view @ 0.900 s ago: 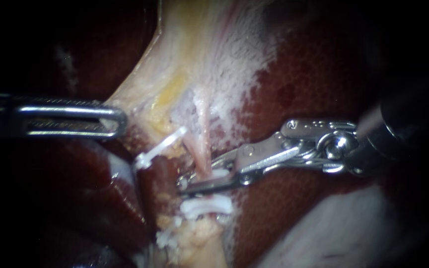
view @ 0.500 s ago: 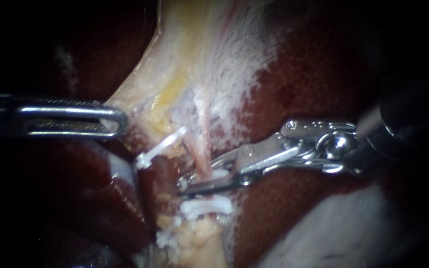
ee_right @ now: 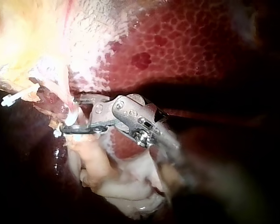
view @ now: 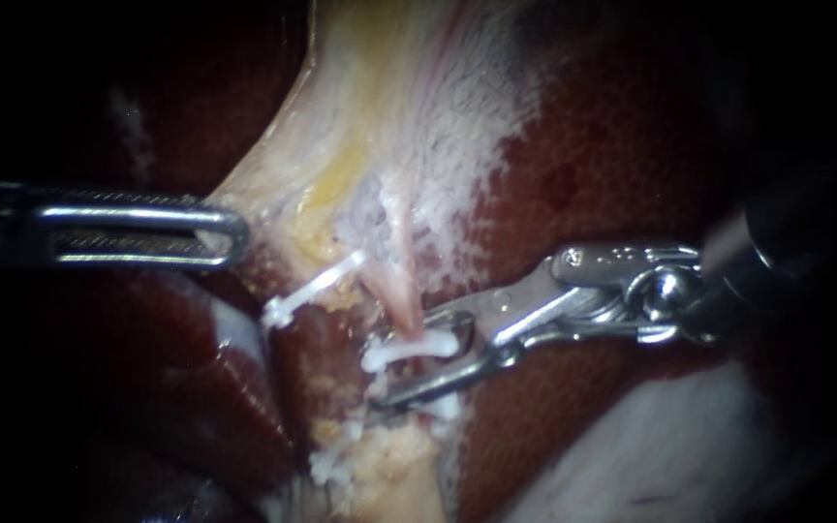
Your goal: Going back third clip right tube
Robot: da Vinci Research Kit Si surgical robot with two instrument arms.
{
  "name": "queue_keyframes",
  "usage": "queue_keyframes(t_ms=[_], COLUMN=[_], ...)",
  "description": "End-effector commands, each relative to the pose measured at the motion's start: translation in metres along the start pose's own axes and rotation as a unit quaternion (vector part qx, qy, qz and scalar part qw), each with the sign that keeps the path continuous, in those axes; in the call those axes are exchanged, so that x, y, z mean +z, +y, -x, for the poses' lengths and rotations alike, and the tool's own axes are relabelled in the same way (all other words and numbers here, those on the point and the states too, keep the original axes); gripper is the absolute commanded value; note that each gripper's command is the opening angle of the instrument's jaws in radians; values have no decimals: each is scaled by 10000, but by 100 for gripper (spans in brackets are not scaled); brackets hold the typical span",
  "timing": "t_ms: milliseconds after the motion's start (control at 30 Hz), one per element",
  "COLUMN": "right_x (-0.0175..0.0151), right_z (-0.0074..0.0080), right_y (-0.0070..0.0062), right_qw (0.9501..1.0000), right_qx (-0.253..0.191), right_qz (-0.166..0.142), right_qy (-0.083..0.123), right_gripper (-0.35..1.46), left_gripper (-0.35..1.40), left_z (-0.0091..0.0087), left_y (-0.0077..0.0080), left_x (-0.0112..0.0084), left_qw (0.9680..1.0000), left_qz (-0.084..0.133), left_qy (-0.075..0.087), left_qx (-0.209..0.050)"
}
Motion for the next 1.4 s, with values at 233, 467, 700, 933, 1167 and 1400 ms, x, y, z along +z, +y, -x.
queue_keyframes(t_ms=[233,467,700,933,1167,1400], right_x=[-43,-83,-99,-103,-104,-105], right_z=[-4,-5,-7,-8,-7,-7], right_y=[-9,-19,-27,-32,-34,-37], right_qw=[9993,9978,9953,9939,9937,9937], right_qx=[-283,-448,-624,-663,-696,-698], right_qz=[240,482,733,874,867,862], right_qy=[72,119,132,138,132,131], right_gripper=[53,58,60,60,60,60], left_gripper=[-35,-35,-35,-35,-35,-35], left_z=[0,-1,-4,-11,-27,-52], left_y=[0,5,15,26,47,66], left_x=[0,-1,-1,2,13,36], left_qw=[10000,10000,10000,10000,10000,9999], left_qz=[-2,-9,-19,-16,-22,39], left_qy=[1,2,5,3,0,37], left_qx=[0,1,6,19,58,100])
